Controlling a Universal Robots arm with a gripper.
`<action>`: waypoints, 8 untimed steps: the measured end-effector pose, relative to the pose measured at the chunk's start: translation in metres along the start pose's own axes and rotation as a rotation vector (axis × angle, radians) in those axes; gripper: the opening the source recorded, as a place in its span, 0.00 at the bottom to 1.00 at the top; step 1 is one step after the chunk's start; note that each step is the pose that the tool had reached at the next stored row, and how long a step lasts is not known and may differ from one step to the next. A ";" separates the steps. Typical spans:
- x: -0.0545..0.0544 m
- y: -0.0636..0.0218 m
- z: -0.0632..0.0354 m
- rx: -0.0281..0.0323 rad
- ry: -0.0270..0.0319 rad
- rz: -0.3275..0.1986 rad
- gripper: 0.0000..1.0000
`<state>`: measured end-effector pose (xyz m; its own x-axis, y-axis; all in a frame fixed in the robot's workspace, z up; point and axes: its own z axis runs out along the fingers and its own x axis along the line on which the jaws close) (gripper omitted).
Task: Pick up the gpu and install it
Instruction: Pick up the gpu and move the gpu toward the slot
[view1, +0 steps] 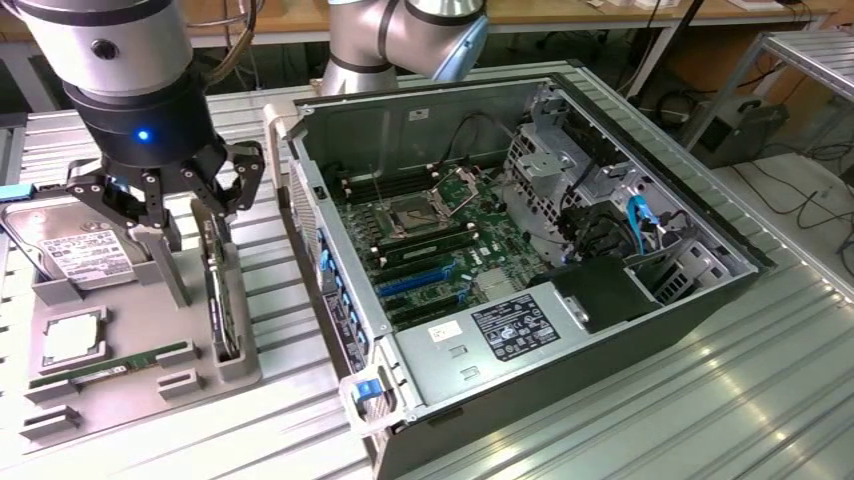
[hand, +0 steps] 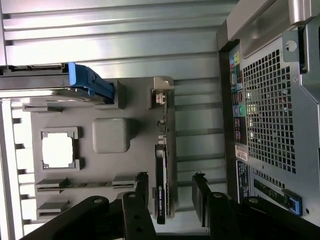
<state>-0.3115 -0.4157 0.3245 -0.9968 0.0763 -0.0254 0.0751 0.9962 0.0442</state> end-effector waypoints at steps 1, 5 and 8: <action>0.001 -0.0002 0.0026 0.0000 -0.0001 0.000 0.48; 0.003 -0.0008 0.0097 0.0000 0.0000 0.000 0.48; 0.004 -0.0012 0.0177 0.0000 0.0000 0.001 0.48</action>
<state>-0.3147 -0.4159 0.3067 -0.9967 0.0770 -0.0254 0.0758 0.9961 0.0442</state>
